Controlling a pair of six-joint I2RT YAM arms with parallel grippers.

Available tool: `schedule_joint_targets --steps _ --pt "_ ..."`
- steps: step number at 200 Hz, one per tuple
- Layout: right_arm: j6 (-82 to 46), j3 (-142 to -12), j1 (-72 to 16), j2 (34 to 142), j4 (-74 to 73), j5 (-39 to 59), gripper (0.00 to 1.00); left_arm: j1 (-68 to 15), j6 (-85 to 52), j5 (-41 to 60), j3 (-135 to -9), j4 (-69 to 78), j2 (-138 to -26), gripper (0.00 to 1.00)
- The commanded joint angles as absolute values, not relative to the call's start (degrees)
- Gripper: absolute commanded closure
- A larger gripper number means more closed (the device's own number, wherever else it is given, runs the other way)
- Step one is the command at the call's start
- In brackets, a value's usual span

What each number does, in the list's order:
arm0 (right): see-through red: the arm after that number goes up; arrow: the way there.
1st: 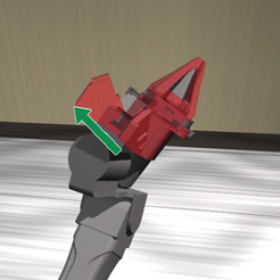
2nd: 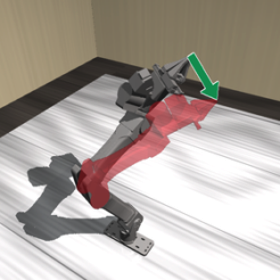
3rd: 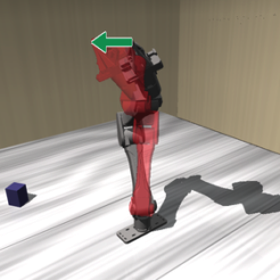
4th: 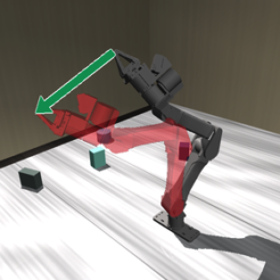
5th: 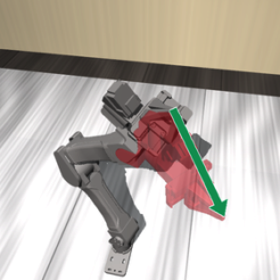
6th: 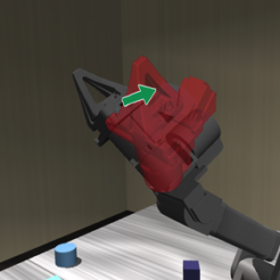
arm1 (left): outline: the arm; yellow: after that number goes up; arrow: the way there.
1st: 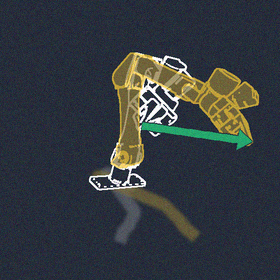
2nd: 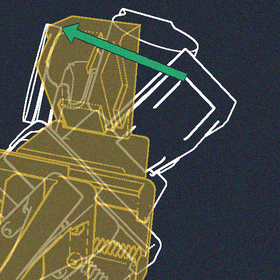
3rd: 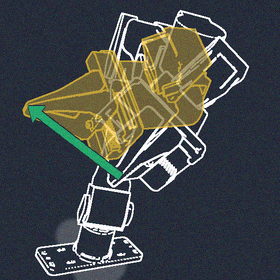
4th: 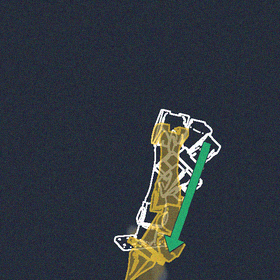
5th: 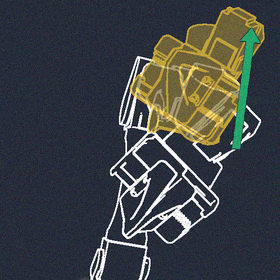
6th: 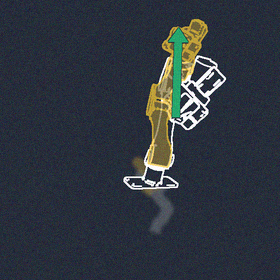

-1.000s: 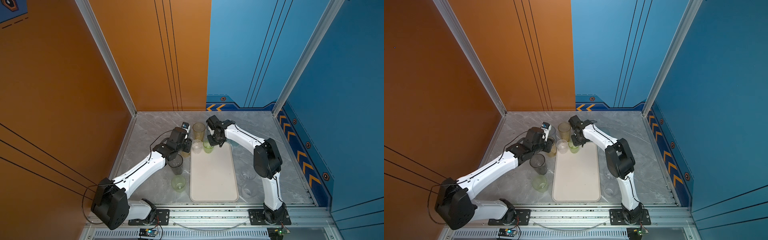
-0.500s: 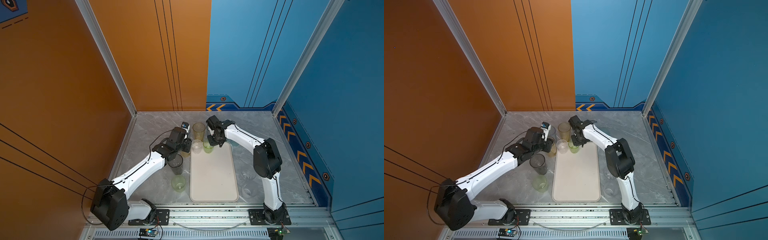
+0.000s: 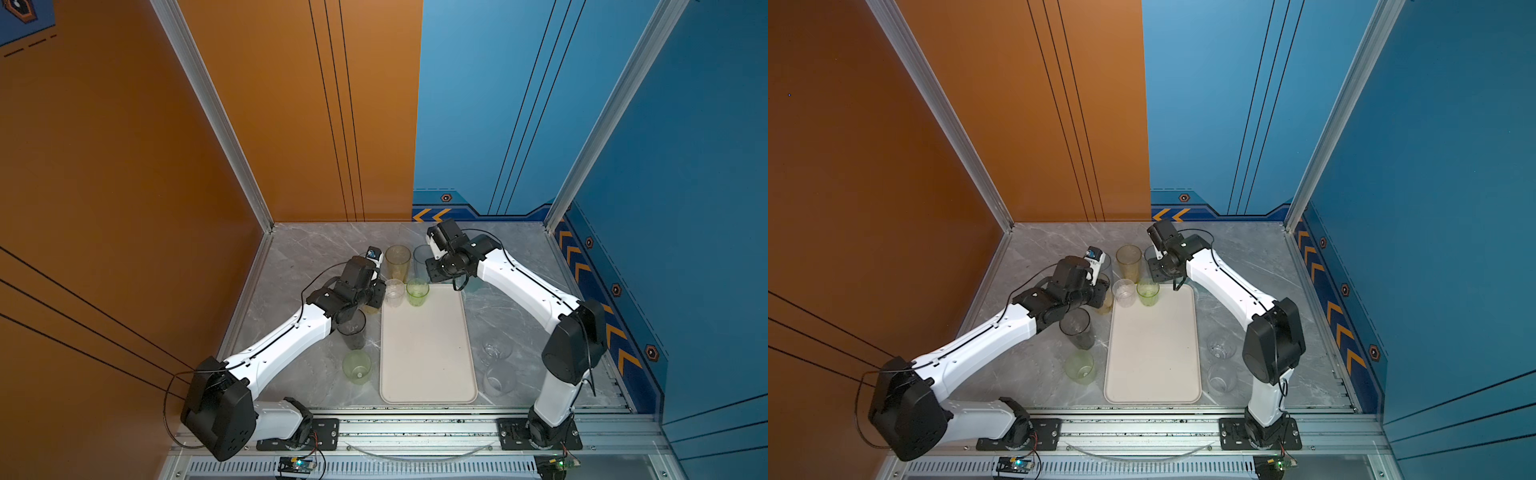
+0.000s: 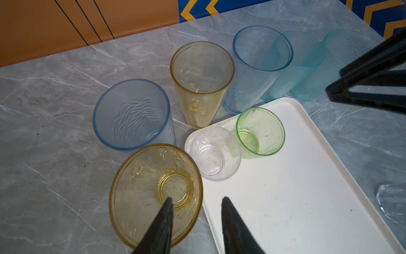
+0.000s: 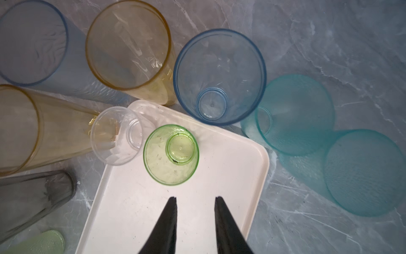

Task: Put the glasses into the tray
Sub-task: 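Move the right gripper to the clear cup lying beside the tray's near end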

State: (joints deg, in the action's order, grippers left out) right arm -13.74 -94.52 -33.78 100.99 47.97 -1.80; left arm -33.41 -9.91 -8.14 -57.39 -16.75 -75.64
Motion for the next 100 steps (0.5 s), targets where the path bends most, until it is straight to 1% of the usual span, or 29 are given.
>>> schedule_joint_targets --steps 1,48,69,100 --pt "-14.27 -89.44 -32.83 95.8 48.43 -3.61 0.7 -34.14 -8.88 -9.73 -58.62 -19.27 -73.95 0.62" --pt "-15.8 -76.8 -30.01 85.08 46.52 -3.32 0.69 -35.31 -10.97 -11.48 -58.62 -26.45 -69.32 0.65" --pt "-16.72 -72.22 -28.21 80.62 45.33 -2.25 0.68 -37.18 -12.44 -14.35 -57.89 -30.26 -66.18 0.67" --pt "-18.76 -65.51 -25.39 72.28 46.84 -4.0 0.67 -40.17 -14.49 -16.6 -56.77 -31.4 -63.81 0.67"
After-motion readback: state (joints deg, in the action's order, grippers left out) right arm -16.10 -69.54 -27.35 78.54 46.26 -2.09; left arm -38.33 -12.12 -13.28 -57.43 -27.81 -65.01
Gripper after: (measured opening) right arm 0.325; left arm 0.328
